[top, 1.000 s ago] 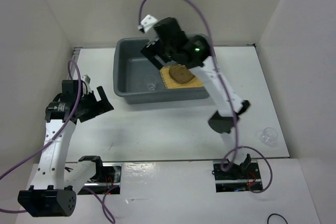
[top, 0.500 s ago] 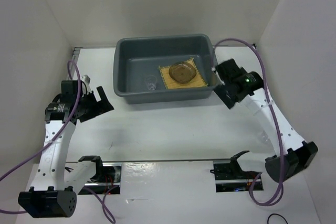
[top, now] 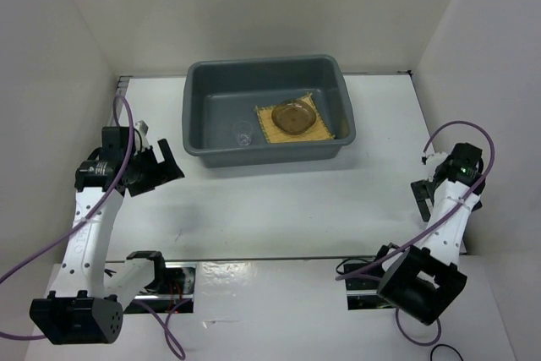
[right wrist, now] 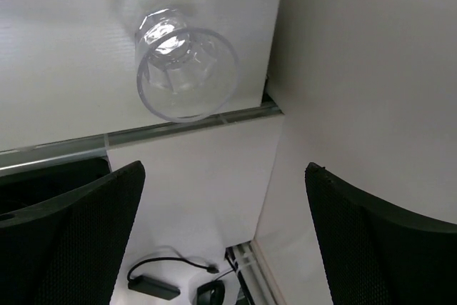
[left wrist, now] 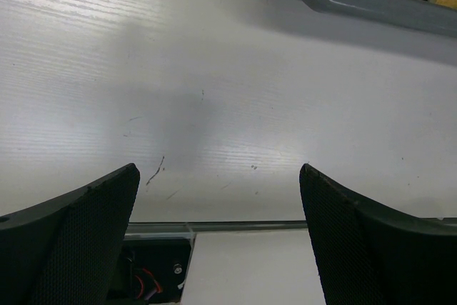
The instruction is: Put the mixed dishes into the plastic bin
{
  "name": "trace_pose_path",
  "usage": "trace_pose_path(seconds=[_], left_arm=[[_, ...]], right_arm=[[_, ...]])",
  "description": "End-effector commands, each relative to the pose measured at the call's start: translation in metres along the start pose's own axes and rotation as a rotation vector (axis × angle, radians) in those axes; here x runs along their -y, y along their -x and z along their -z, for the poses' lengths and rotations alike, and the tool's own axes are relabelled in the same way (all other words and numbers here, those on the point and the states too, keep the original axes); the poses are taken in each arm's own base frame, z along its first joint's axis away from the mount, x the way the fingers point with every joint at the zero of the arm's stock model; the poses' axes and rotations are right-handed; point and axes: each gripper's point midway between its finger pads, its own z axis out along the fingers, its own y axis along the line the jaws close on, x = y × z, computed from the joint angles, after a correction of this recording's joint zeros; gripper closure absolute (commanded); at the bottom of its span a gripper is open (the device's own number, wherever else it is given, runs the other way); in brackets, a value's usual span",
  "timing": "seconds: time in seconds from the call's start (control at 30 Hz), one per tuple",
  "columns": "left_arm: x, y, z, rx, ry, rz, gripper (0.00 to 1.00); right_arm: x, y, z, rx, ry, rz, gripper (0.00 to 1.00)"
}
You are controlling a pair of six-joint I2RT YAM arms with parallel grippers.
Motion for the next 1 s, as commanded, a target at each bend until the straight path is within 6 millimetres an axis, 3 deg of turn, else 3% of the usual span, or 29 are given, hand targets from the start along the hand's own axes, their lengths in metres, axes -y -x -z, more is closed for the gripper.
trace_pose_path(seconds=[0.0, 0.17, 0.43, 0.8, 0.9, 0.97], left_arm=[[0.001, 0.004, -0.003, 0.004, -0.011, -0.01, 0.01], [0.001, 0.004, -0.003, 0.004, -0.011, -0.01, 0.01], [-0.002, 0.005, -0.004, 0.01, 0.006, 0.0, 0.01], [-0.004, 0.003, -0.003, 0.005, 0.018, 0.001, 0.01], [-0.003, 0.003, -0.003, 0.005, 0.018, 0.01, 0.01], [-0.003, 0.003, -0.003, 0.005, 0.018, 0.01, 0.01]], right_arm=[[0.002, 0.017, -0.019, 0.105, 0.061, 0.094, 0.03], [-0.006, 0.021, -0.026, 0.132, 0.12, 0.171, 0.06], [-0.042, 0.025, -0.038, 0.113, 0.206, 0.302, 0.09], [-0.049, 0.023, -0.068, 0.007, 0.299, 0.353, 0.21], [-0.052, 0.022, -0.074, -0.03, 0.34, 0.361, 0.37], [-0.055, 0.021, -0.074, -0.051, 0.378, 0.354, 0.67]])
